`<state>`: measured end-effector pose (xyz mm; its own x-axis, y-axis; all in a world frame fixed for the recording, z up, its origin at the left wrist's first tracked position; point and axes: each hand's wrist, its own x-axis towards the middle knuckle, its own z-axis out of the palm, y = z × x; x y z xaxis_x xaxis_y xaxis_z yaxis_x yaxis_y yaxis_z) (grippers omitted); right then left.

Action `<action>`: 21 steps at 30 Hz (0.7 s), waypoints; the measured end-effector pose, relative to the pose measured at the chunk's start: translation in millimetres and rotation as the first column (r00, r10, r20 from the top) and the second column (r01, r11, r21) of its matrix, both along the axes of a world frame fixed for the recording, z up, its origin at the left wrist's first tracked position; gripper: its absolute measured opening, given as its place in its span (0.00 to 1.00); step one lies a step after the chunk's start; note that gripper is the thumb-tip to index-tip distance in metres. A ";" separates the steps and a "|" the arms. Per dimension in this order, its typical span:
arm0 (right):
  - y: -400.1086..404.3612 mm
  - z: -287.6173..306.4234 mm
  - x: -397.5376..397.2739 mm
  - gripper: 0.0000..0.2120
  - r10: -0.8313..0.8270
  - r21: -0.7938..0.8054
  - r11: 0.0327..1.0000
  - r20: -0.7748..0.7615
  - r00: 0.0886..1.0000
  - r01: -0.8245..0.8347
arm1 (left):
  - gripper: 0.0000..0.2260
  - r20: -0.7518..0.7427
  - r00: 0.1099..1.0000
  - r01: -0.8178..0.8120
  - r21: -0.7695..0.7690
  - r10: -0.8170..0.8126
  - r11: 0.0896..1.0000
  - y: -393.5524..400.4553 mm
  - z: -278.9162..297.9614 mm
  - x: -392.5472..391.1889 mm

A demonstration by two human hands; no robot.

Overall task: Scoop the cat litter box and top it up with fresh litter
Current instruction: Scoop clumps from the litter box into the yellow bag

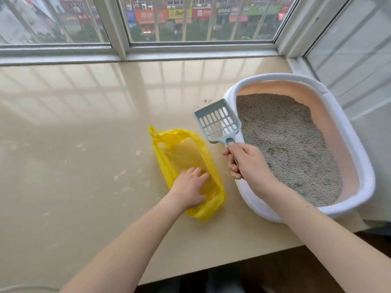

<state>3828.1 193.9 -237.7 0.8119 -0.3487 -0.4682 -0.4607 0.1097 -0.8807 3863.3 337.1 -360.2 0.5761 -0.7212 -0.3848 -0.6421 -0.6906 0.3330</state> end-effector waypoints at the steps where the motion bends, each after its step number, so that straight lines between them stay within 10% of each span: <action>1: -9.3 3.2 -2.5 0.14 -0.016 0.014 1.000 0.009 1.000 0.016 | 0.28 -0.007 1.000 -0.005 0.017 0.005 1.000 -4.4 1.7 0.1; 5: -54.5 16.2 -11.8 0.14 -0.068 0.046 0.997 0.064 0.996 0.065 | 0.14 0.017 0.980 -0.192 -0.155 0.197 0.969 -19.0 21.4 1.4; 11: -143.5 21.9 -26.0 0.14 -0.059 -0.061 0.996 -0.001 0.998 0.059 | 0.08 -0.126 0.816 -0.529 -0.558 0.564 0.640 -71.7 62.1 0.3; 17: -200.2 9.3 -46.5 0.11 -0.016 -0.173 0.985 -0.203 0.979 -0.020 | 0.19 -0.010 0.389 -0.911 -0.152 0.921 0.383 -92.8 41.8 6.3; 21: -212.0 -2.5 -55.9 0.11 0.035 -0.222 0.970 -0.267 0.963 -0.097 | 0.23 -0.322 0.350 -0.933 -0.041 0.880 0.357 -98.6 21.9 -0.8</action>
<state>3772.2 -18.1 -240.3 0.6984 -0.4219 -0.5781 -0.6754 -0.1213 -0.7274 3862.5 238.4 -338.3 0.8444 0.1282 -0.5202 0.4458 -0.7065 0.5496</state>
